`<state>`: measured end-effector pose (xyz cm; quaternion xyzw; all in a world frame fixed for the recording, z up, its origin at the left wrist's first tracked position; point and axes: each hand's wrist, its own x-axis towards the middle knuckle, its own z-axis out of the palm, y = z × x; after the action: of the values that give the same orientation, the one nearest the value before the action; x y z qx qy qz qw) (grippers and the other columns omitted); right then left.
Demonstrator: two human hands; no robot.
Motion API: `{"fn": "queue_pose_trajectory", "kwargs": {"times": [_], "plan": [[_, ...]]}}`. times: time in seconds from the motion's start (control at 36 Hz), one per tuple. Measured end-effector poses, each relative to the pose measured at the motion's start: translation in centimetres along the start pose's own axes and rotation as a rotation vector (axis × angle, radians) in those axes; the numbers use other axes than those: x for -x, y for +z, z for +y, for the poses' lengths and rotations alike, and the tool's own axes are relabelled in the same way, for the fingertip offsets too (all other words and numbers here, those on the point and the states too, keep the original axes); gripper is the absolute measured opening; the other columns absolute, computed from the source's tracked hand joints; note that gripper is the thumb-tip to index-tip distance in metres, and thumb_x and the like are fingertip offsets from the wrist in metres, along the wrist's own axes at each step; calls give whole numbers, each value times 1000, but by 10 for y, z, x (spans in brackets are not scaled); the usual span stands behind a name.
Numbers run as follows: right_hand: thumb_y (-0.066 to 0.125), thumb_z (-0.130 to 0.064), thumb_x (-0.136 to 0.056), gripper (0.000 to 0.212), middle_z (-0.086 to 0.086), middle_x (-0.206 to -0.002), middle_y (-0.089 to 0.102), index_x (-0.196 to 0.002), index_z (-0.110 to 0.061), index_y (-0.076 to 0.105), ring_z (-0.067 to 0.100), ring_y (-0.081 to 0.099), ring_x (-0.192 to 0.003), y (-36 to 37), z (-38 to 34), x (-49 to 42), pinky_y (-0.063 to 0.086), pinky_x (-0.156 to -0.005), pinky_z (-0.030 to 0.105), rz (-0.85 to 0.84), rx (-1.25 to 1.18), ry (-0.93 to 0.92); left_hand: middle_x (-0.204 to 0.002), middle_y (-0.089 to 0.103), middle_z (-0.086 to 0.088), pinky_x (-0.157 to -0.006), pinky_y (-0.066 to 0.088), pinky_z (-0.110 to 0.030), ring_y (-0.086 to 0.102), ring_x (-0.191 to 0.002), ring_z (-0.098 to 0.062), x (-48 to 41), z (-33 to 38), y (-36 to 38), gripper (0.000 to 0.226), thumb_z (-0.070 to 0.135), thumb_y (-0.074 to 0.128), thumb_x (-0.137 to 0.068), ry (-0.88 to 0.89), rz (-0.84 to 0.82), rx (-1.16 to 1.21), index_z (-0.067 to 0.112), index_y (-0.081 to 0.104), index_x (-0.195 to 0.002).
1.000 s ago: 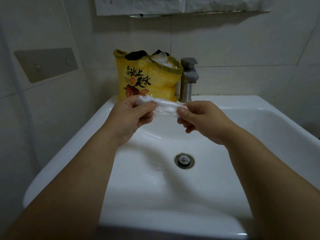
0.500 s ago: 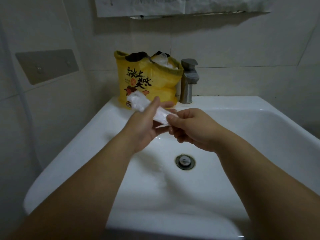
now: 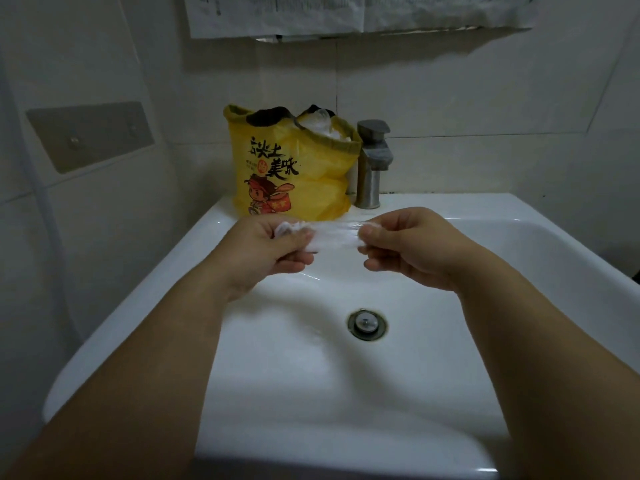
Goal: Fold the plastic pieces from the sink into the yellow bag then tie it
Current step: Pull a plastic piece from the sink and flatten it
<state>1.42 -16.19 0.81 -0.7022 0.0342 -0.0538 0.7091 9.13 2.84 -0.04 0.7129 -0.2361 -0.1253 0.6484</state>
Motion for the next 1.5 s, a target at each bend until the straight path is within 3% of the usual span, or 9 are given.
{"fn": "queue_pose_trajectory", "kwargs": {"times": [0.28, 0.5, 0.72, 0.94, 1.11, 1.25, 1.33, 1.42, 1.5], "plan": [[51, 12, -88, 20, 13, -65, 68, -89, -1, 66, 15, 66, -56, -5, -5, 2, 56, -53, 22, -25, -188, -24, -65, 71, -6, -49, 53, -14, 65, -53, -7, 5, 13, -1, 16, 1, 53, -93, -41, -90, 194, 12, 64, -95], [47, 15, -87, 46, 16, -58, 65, -59, -8, 74, 18, 62, -49, -3, -7, 1, 55, -48, 25, -25, -238, -110, -60, 67, -7, -47, 53, -15, 64, -51, -8, 6, 17, 2, 27, -7, 41, -96, -30, -114, 342, 7, 62, -84], [42, 15, -89, 28, 16, -58, 62, -79, 1, 64, 19, 58, -46, -3, -8, 2, 55, -48, 27, -48, -237, -106, -63, 67, -10, -46, 52, -16, 63, -52, -10, 6, 16, 0, 24, 20, 60, -79, -14, -147, 385, 13, 75, -62], [63, -4, -84, 3, 11, -70, 62, -84, -1, 65, 13, 61, -57, -1, -5, 1, 55, -56, 23, -40, -74, -67, -63, 69, 0, -54, 53, -14, 64, -57, -5, 1, 8, 1, 6, 4, 59, -86, 46, -64, 200, 9, 64, -87], [60, 0, -89, 26, 14, -83, 64, -114, -9, 60, 15, 61, -63, -2, 0, -3, 58, -61, 25, 11, -46, 23, -69, 72, -1, -60, 54, -14, 68, -66, -6, -5, -1, 2, 24, 2, 60, -88, 75, -21, 181, 20, 64, -102], [61, -6, -90, 6, 10, -81, 64, -91, -4, 67, 14, 58, -65, 2, 0, -4, 57, -59, 24, 41, 25, -14, -66, 69, 7, -57, 50, -11, 63, -61, 0, -10, 0, 4, 13, 0, 62, -86, 132, 103, 286, 12, 67, -87], [60, -6, -91, 8, 9, -76, 62, -92, -2, 67, 11, 57, -58, 8, -2, -5, 56, -59, 24, 66, -84, -74, -81, 70, 9, -71, 50, -20, 65, -74, -1, -13, -3, 9, 19, 21, 73, -81, 109, 4, 494, 19, 64, -98], [56, -3, -92, 11, 11, -70, 59, -91, 1, 66, 12, 54, -52, 21, 0, -5, 55, -54, 24, 25, -126, -94, -107, 71, 4, -86, 56, -31, 67, -102, -14, -10, -11, 26, 74, 62, 82, -55, -23, -240, 311, 22, 63, -115], [55, 0, -93, 14, 18, -73, 59, -93, 7, 66, 23, 54, -60, 35, 6, -4, 46, -45, 22, -7, -39, -120, -89, 73, 1, -84, 55, -32, 68, -92, -17, -5, -11, 45, 56, 64, 55, -77, -55, -263, 175, 19, 65, -108]]}}
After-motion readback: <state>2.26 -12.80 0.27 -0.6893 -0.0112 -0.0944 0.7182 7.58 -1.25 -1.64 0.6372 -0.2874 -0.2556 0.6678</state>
